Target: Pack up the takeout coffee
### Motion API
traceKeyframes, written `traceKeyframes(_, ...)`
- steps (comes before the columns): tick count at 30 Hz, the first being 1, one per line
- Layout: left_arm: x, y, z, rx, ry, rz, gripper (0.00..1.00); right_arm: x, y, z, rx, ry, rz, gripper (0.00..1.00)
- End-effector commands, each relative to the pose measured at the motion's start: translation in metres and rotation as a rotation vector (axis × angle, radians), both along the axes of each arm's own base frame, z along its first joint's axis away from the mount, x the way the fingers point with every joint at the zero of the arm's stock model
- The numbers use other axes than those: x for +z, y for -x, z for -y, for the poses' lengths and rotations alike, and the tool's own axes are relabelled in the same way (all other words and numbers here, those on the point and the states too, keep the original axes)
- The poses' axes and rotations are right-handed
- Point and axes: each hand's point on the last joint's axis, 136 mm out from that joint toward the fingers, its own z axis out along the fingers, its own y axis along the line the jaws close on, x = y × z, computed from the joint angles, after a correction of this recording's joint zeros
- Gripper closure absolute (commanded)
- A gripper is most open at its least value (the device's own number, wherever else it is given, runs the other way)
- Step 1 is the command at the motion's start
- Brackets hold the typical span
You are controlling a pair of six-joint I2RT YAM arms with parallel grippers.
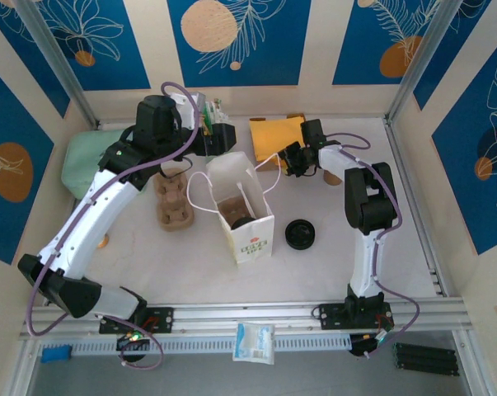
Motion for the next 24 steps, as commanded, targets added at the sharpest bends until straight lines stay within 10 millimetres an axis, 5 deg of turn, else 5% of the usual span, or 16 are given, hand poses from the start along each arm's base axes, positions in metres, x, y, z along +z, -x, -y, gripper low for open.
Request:
traceKeyframes(1,0.007,-0.005,0.001,-0.006,0.027,0.014,0.01,0.009,-0.008,-0.001,0.0,-0.028,0.018,0.62)
traceKeyframes(10,0.007,-0.005,0.003,-0.012,0.033,0.013,0.01,0.025,0.0,0.002,-0.005,-0.036,0.061,0.61)
traceKeyframes(24,0.005,-0.007,0.004,-0.015,0.029,0.01,0.01,0.014,-0.005,-0.002,-0.014,-0.054,0.037,0.61)
